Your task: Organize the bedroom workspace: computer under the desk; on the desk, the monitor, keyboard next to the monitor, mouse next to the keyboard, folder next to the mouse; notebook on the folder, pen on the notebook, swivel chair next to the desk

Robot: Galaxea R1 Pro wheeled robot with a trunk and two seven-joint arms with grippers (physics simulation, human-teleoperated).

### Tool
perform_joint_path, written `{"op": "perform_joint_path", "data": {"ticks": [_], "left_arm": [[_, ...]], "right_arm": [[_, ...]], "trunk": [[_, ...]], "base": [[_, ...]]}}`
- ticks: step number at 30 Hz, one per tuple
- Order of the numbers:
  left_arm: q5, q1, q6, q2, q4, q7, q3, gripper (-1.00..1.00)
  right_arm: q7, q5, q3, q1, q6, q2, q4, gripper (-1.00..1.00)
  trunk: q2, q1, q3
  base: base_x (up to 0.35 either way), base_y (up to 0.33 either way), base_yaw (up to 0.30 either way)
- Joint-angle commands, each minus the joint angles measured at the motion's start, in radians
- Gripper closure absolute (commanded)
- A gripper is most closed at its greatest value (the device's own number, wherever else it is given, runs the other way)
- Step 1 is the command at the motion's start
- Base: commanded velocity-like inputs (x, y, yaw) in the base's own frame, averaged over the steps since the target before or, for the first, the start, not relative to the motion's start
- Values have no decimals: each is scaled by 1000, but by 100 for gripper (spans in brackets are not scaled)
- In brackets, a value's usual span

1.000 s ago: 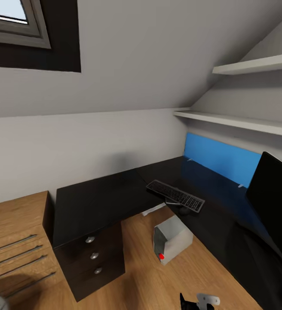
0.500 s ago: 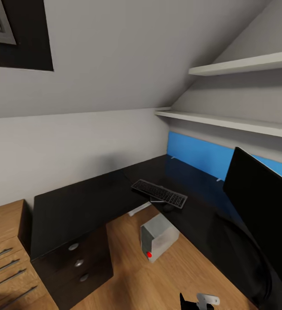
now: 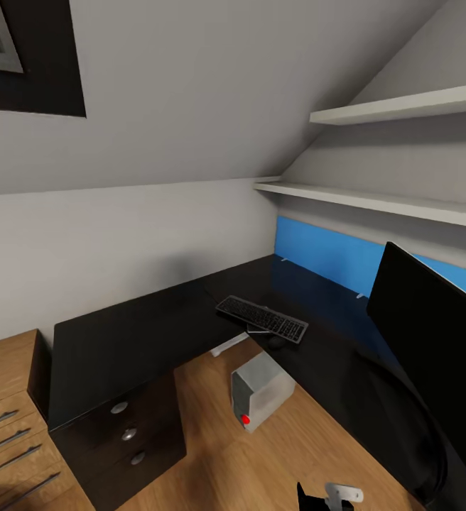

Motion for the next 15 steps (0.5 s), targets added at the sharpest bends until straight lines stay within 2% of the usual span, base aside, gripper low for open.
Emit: {"op": "perform_joint_path", "data": {"ticks": [1,4,5,7,8,10,14,15], "left_arm": [[9,-1,-20,-3,0,3,-6,-100],[8,-1,-70,-10,0,4,-17,-100],[4,-1,-159,-27,-52,9,-82,-100],[3,-1,-161,-31,-97,11,-100,-100],[3,-1,-150,-34,-152,13,-115,-100],[2,-1,-70,-37,-282,19,-131,-100],[4,0,83,-38,-438,29,-138,-100],[4,0,172,-39,-523,32,-140,-100]], "right_arm": [[2,5,-4,-1,-1,5,-42,-100],[0,5,-4,-1,6,16,-119,-100],[-28,7,-3,-1,130,60,-330,-100],[-39,8,-2,-2,197,71,-391,-100],[-49,7,-2,-2,272,81,-457,-100],[-60,7,-1,-2,427,96,-595,-100],[-65,6,1,-3,560,117,-721,-100],[-67,6,1,-4,614,125,-773,-100]], "trunk": [[-1,0,-1],[-1,0,-1],[-1,0,-1],[-1,0,-1],[-1,0,-1],[-1,0,-1],[-1,0,-1],[-1,0,-1]], "base": [[0,0,0],[0,0,0],[0,0,0],[0,0,0],[0,0,0],[0,0,0],[0,0,0],[0,0,0]]}}
